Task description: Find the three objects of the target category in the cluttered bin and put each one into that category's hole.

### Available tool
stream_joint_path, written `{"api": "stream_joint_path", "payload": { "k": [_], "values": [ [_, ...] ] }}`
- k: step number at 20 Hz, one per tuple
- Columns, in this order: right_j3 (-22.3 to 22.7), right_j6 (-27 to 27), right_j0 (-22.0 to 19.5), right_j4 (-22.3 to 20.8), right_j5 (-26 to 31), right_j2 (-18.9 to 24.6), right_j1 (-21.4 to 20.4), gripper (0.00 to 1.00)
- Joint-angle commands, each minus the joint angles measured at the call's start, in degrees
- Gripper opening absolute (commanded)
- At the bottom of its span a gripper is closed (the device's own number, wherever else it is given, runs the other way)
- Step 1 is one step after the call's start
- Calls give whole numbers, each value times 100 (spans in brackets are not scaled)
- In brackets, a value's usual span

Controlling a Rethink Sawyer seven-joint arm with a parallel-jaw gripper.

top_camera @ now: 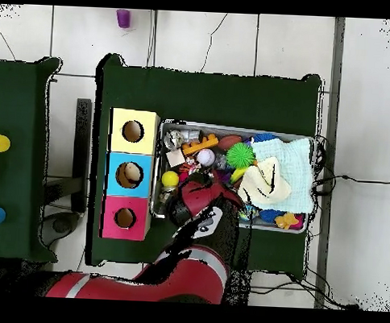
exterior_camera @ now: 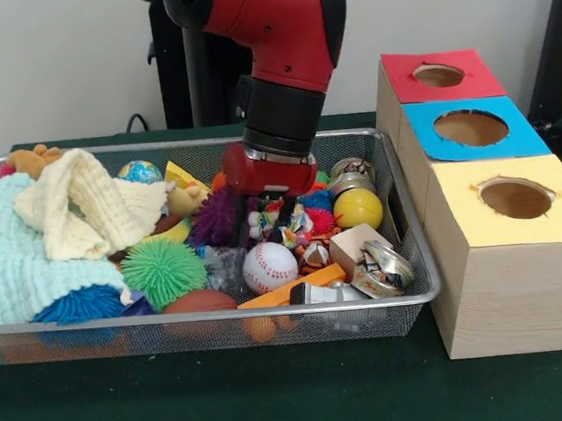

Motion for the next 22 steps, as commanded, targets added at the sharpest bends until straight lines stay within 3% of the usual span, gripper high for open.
{"api": "stream_joint_path", "payload": {
  "k": [1, 16, 22],
  "values": [
    [-630, 189, 140, -235, 374, 219, 199, 100],
    [-364, 20, 311, -310, 1228, 174, -525, 100],
    [-421, 89, 316, -409, 1146, 76, -475, 100]
  ]
}}
